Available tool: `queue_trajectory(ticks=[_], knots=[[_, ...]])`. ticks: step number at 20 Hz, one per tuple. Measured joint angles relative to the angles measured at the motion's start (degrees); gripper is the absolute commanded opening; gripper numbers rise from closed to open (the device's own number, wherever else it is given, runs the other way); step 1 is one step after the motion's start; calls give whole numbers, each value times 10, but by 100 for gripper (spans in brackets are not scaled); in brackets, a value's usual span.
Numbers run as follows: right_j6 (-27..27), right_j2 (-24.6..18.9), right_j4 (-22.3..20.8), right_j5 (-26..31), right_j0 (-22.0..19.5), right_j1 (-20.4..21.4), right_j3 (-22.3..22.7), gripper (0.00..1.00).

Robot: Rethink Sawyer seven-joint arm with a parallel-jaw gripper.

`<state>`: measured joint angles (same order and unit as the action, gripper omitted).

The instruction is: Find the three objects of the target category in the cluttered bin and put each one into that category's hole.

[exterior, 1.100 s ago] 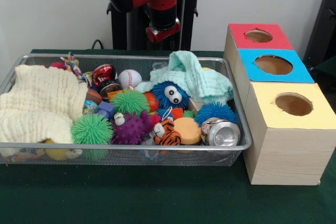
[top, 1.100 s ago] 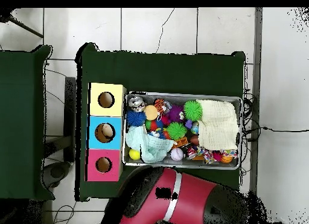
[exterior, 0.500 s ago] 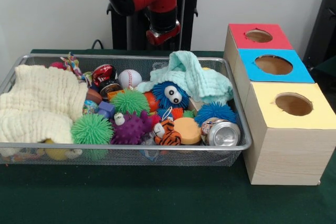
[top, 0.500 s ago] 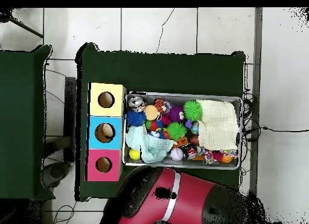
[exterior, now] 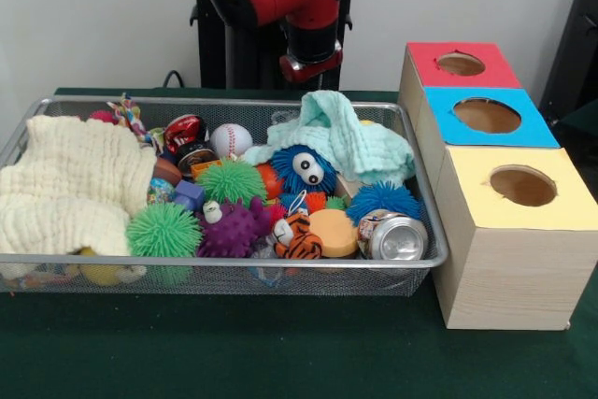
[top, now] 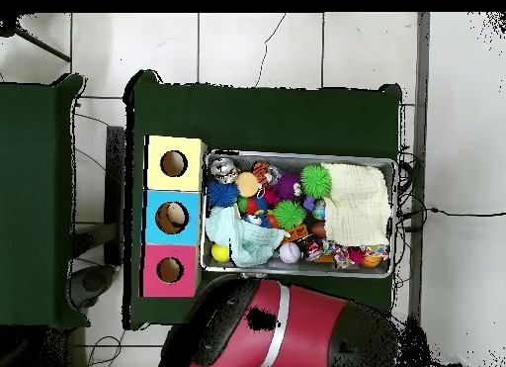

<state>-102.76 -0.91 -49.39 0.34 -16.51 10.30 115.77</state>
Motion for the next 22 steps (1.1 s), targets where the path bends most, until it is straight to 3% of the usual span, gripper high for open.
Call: queue_trajectory(ticks=[9,22], knots=[[0,-4,49,1,28,-2,4,100],[0,-4,49,-19,42,-2,9,100]])
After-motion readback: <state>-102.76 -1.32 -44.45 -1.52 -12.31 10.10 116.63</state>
